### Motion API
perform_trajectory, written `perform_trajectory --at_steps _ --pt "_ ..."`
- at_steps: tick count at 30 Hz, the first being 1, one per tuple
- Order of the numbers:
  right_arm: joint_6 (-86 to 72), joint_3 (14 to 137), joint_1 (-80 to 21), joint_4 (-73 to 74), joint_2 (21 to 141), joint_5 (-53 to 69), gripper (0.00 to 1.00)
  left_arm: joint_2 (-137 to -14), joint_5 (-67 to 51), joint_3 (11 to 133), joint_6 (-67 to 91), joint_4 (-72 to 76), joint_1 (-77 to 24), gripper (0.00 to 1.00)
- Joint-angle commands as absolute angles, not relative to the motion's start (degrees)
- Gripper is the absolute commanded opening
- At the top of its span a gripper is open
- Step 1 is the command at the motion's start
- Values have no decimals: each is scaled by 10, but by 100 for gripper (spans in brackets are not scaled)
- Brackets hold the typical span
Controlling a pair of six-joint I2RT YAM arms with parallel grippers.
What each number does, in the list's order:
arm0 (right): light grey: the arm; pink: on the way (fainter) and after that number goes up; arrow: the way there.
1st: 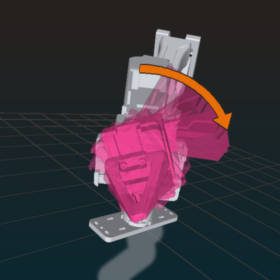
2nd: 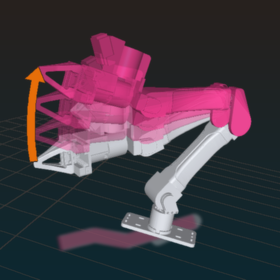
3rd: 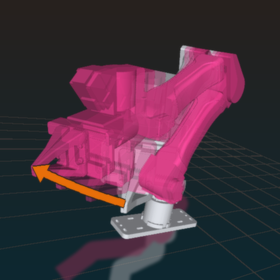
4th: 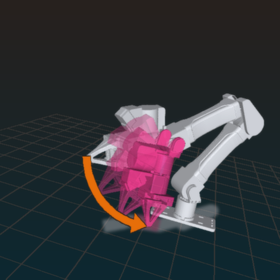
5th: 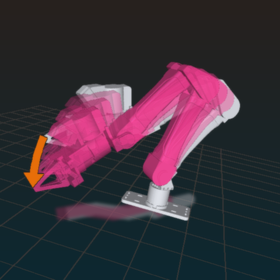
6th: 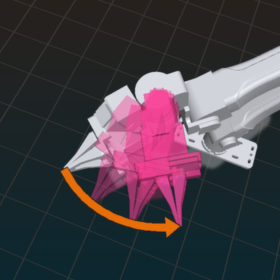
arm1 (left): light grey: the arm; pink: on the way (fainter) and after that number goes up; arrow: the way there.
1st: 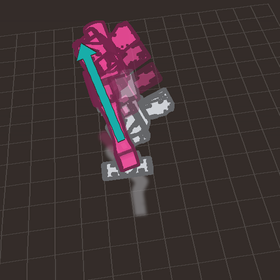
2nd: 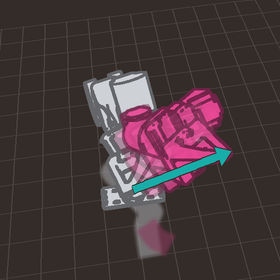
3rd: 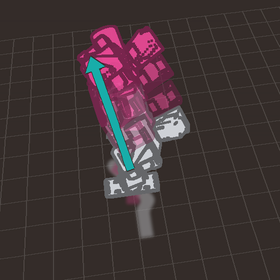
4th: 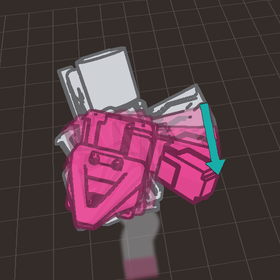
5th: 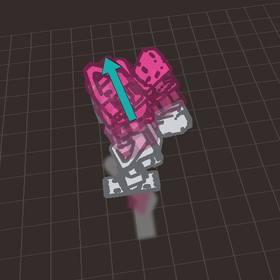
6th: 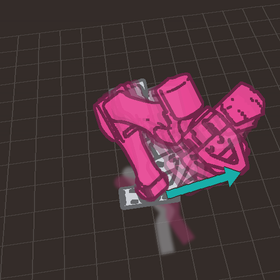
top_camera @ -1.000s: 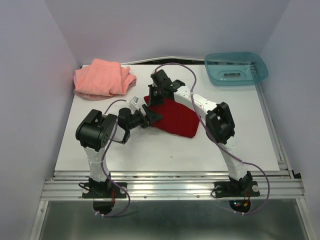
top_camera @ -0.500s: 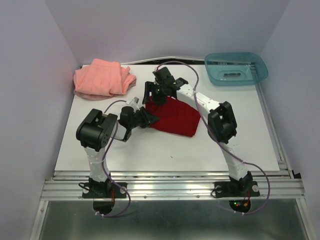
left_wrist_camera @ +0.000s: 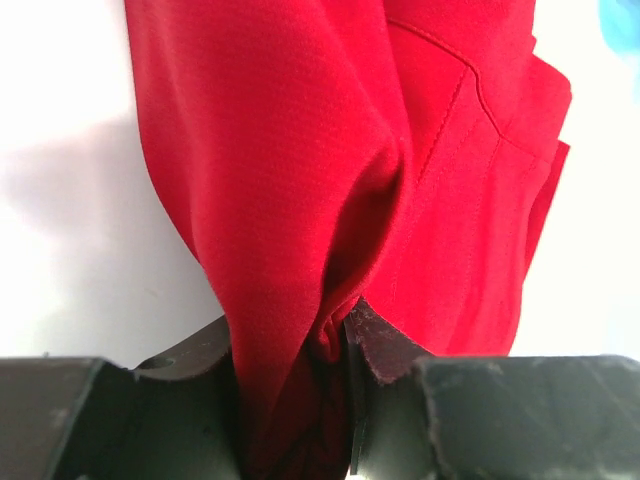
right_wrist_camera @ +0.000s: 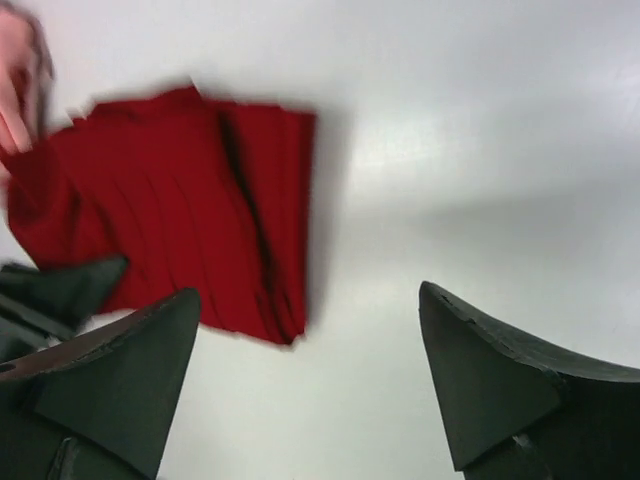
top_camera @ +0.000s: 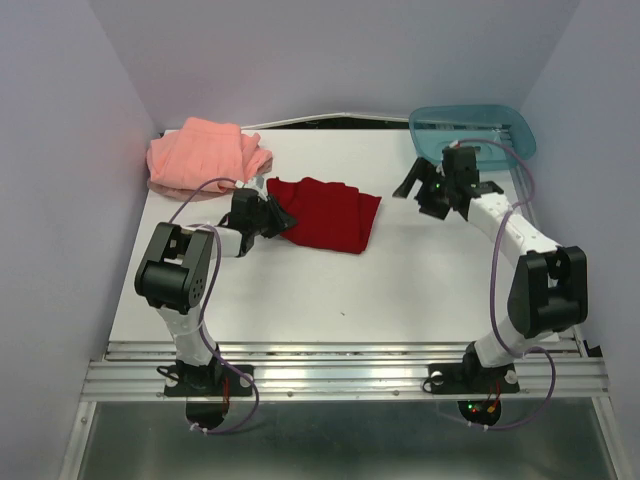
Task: Fold and stack the skirts
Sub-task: Neatly place the folded skirt to the corner
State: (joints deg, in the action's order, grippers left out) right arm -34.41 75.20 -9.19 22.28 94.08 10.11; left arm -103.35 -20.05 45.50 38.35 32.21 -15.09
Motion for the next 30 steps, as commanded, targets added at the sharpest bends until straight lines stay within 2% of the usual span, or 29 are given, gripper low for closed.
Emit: perform_trajectory --at_steps 1,3,6,7,12,17,21,27,30 --pt "-420 600 -124 156 904 202 98 -1010 -116 504 294 219 -144 0" --pt "-437 550 -124 74 899 268 99 -1015 -93 542 261 191 -142 0" --pt "-515 511 -134 -19 903 284 98 -1020 -88 556 246 183 -138 0" --pt "-520 504 -146 -66 909 274 98 -1023 -90 566 240 177 -137 0" --pt "-525 524 -204 -119 972 229 98 -1029 -102 577 234 178 -132 0" --pt "-519 566 -234 -111 1041 185 94 -1043 -116 595 236 174 -127 0" --pt "-541 647 -247 -38 1116 155 84 -1049 -113 605 229 177 -129 0" --pt "-577 671 -276 -2 1163 150 82 -1054 -100 620 214 171 -130 0" --pt "-587 691 -289 44 1184 135 77 -1056 -104 621 217 174 -130 0"
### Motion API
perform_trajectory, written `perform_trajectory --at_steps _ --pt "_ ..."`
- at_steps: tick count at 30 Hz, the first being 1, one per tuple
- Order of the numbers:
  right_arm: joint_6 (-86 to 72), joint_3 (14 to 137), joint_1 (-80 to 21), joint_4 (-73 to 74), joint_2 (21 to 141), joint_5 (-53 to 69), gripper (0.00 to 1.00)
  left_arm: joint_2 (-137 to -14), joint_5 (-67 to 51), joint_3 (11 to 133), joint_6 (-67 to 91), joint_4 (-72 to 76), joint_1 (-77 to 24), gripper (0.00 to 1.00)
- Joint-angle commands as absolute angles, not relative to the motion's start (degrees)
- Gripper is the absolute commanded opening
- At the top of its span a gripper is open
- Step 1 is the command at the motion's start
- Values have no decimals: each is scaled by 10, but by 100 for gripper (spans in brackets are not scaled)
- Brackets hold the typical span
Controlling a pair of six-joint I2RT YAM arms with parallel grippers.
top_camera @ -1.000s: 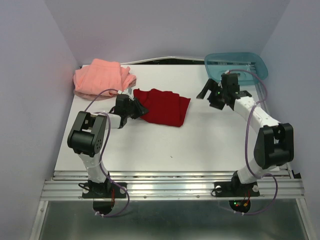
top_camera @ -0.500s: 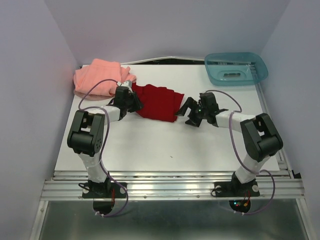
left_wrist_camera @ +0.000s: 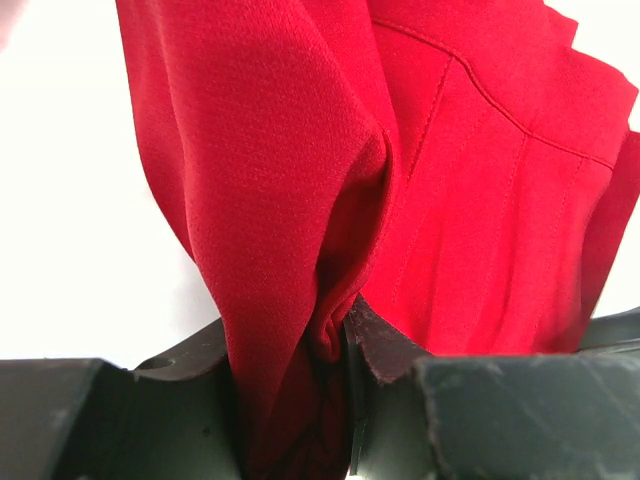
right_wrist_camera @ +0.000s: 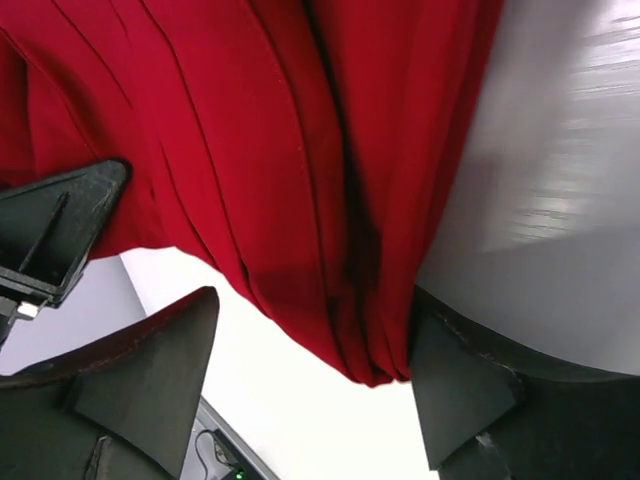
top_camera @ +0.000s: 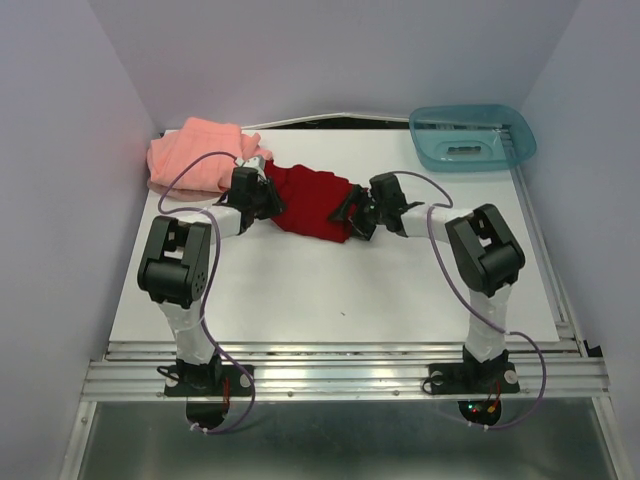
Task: Fold and stack the skirts
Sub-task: Neatly place the folded skirt to the corner
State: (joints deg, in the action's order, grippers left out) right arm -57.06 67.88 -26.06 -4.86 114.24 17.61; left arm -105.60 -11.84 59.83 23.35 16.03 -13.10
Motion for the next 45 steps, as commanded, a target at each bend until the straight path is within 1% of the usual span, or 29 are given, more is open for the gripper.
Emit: perform_trajectory --at_steps 1,2,4,5,6,8,9,13,16,22,25,29,31,39,45 --pt "-585 699 -289 51 1189 127 74 -1056 -105 622 217 175 -130 0" --pt "-578 702 -289 51 1193 122 69 -1056 -105 621 216 177 -130 0" --pt "-558 721 -289 63 1202 101 48 -1056 -100 626 203 178 -133 0" --pt "-542 746 -289 71 1204 90 33 -1056 -97 628 196 177 -133 0" --pt "-536 762 -289 83 1207 77 16 -1052 -85 631 187 174 -134 0" --pt "-520 792 -289 113 1218 46 8 -1054 -69 653 141 166 -140 0" --pt "-512 821 -289 119 1228 38 1 -1063 -52 667 116 152 -145 0" --pt "-476 881 -289 120 1256 20 1 -1091 9 740 21 121 -163 0" --pt "-449 938 -289 114 1273 4 1 -1090 39 760 -37 131 -163 0" --pt "-403 1009 -289 96 1288 -90 1 -1055 64 773 -124 201 -163 0" --pt "-377 1031 -289 70 1278 -114 1 -1042 75 784 -141 223 -162 0" --pt "-351 1060 -289 24 1280 -98 1 -1024 83 792 -159 257 -154 0" --pt "-339 1101 -289 13 1292 -94 1 -1020 78 804 -152 258 -144 0" --pt "-295 1226 -307 -66 1367 -108 1 -1038 41 888 -146 252 -83 0" --pt "-264 1311 -330 -141 1436 -109 1 -1036 18 891 -134 273 -20 0"
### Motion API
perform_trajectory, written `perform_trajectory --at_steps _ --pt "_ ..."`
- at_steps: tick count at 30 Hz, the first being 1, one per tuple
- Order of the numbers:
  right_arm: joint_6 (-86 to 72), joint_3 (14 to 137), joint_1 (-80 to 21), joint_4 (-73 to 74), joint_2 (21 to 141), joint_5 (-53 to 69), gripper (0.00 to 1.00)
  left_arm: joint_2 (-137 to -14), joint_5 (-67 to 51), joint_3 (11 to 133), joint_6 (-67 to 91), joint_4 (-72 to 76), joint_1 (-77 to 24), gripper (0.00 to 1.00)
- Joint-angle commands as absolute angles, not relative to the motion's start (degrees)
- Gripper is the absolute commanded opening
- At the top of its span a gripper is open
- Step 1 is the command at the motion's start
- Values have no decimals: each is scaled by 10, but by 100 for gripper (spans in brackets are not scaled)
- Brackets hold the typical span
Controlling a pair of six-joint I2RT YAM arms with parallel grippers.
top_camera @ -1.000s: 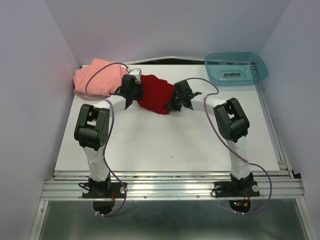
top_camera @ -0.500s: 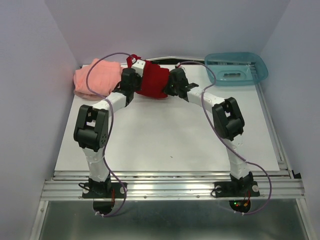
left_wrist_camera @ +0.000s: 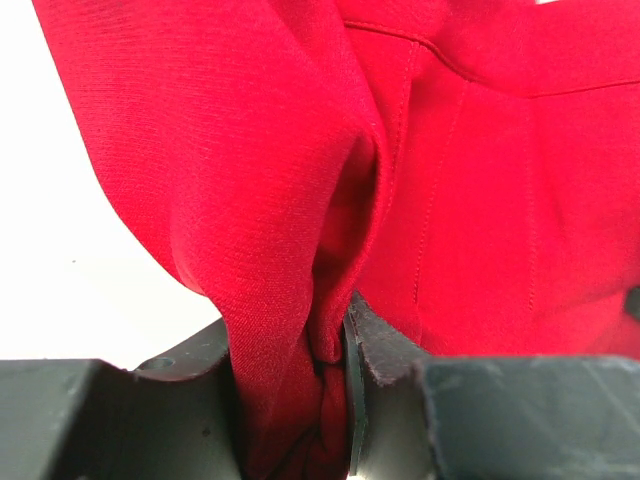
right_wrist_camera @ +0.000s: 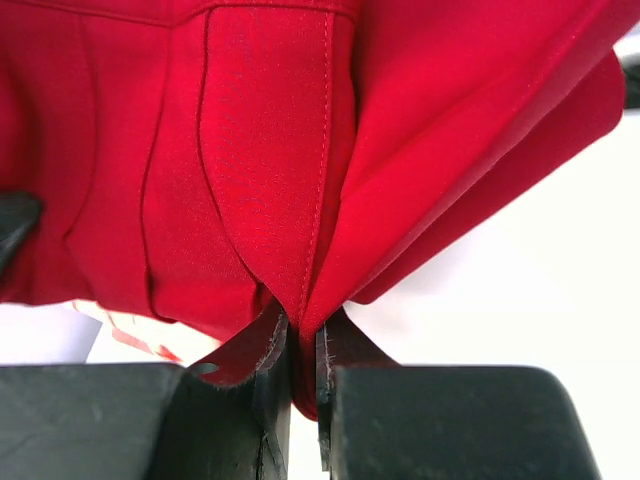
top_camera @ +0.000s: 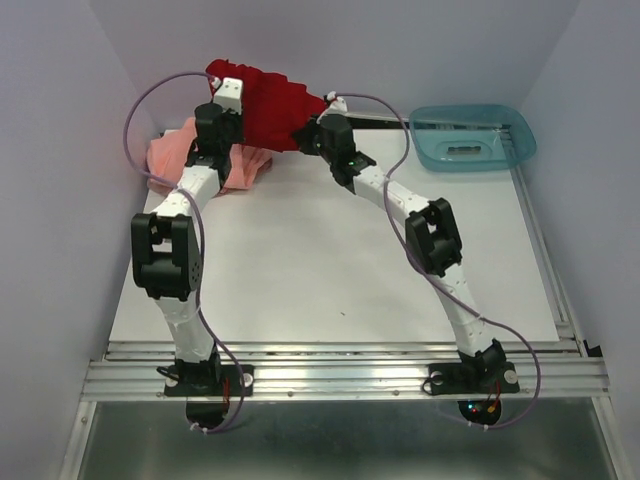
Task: Fold and stack the skirts
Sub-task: Neatly place the folded skirt to the corner
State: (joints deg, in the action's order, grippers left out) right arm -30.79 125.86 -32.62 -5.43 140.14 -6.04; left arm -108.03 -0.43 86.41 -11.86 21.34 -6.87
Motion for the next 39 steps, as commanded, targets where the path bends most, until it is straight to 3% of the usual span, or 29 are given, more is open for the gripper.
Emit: perform_trajectory --at_steps 1,10,26,28,31,33,34,38,39 --pt "-254 1322 -330 -153 1447 -108 1 -1036 14 891 -129 276 -12 0" --pt "-150 1478 -380 -323 1590 -143 1 -1016 -21 830 -80 352 90 0" --pt "-103 1522 -403 -424 1710 -139 1 -1077 -20 778 -22 369 173 0" --pt "-98 1511 -403 -431 1714 -146 12 -1098 -6 775 -21 369 177 0" --pt "-94 1517 -403 -432 1719 -160 40 -1130 -6 792 -25 359 182 0" --pt "-77 1508 -403 -422 1703 -156 53 -1151 -12 813 -36 349 182 0" --pt "-70 1499 -403 -426 1693 -154 67 -1157 -11 817 -40 347 183 1" --pt "-49 1438 -396 -424 1624 -150 87 -1179 -6 861 -43 307 183 6" --pt "-52 1411 -396 -418 1608 -155 89 -1181 10 873 -46 302 183 12"
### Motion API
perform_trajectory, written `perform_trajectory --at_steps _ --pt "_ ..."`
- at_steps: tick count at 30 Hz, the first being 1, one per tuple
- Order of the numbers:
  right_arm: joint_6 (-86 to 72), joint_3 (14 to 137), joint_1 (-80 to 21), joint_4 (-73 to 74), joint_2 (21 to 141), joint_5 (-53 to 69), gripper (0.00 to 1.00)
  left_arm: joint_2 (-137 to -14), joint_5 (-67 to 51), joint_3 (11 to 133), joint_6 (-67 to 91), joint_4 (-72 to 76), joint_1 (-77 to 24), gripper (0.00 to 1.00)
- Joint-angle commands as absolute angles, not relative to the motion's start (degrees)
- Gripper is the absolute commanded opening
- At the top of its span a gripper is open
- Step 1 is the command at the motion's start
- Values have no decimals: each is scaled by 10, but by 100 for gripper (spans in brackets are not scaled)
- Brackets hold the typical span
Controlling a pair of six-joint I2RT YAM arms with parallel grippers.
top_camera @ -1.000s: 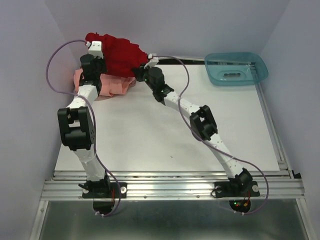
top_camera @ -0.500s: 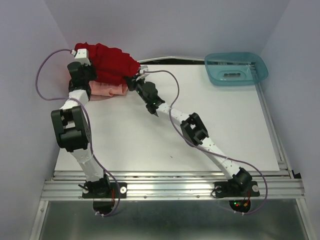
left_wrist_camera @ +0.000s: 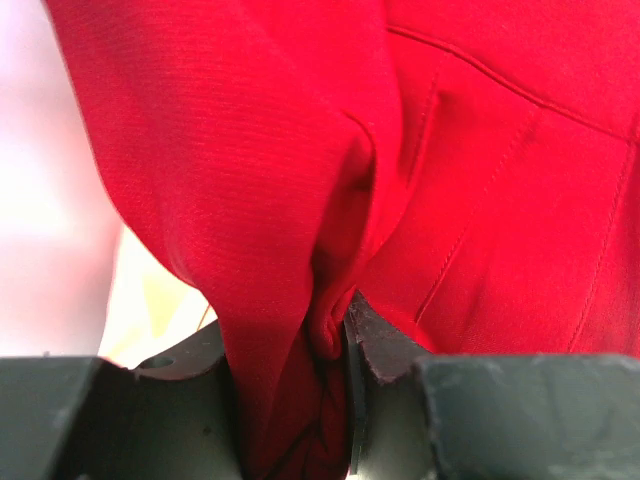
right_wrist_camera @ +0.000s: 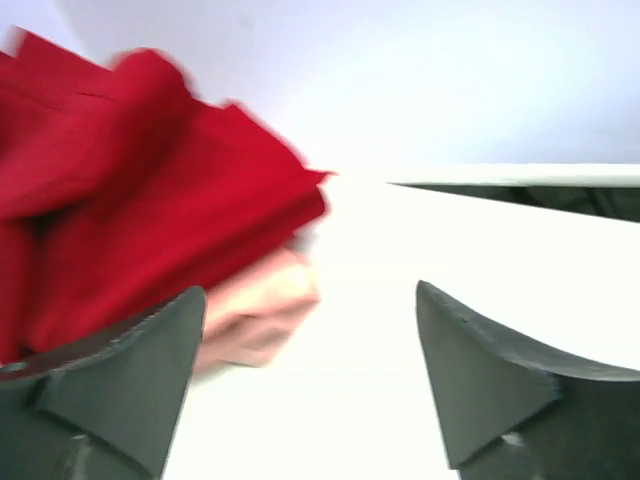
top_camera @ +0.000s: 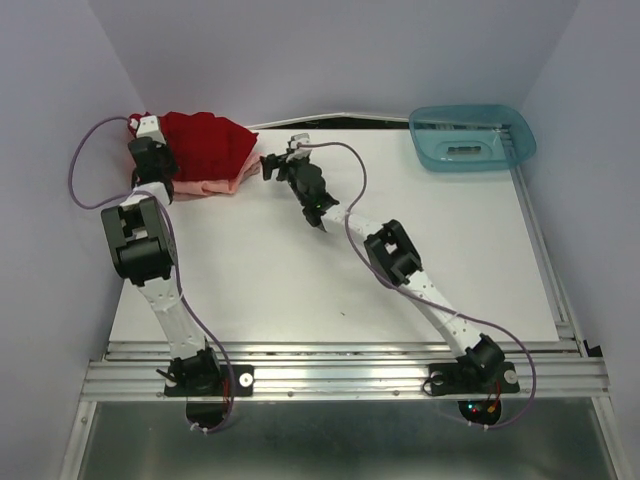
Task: Fold and stack the skirts
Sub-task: Neatly place the folded skirt to the corner
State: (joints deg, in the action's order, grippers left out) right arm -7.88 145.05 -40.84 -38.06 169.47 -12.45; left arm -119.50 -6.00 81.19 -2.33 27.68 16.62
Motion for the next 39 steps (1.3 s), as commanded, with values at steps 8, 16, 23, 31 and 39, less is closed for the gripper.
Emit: perform_trajectory --at_steps 8,16,23,31,39 --pt "-87 1208 -360 -332 1383 -125 100 -1203 -21 970 -51 141 183 99" --pt "-118 1063 -308 -189 1220 -83 100 -1085 58 929 -71 65 183 99" --pt "-134 984 -237 -83 1116 -33 100 -986 137 865 -115 -51 192 99" --pt "-142 885 -129 68 1013 118 100 -842 -61 770 -195 -147 183 99" --pt "-101 655 -32 111 890 183 100 -812 33 744 -218 -160 -67 99"
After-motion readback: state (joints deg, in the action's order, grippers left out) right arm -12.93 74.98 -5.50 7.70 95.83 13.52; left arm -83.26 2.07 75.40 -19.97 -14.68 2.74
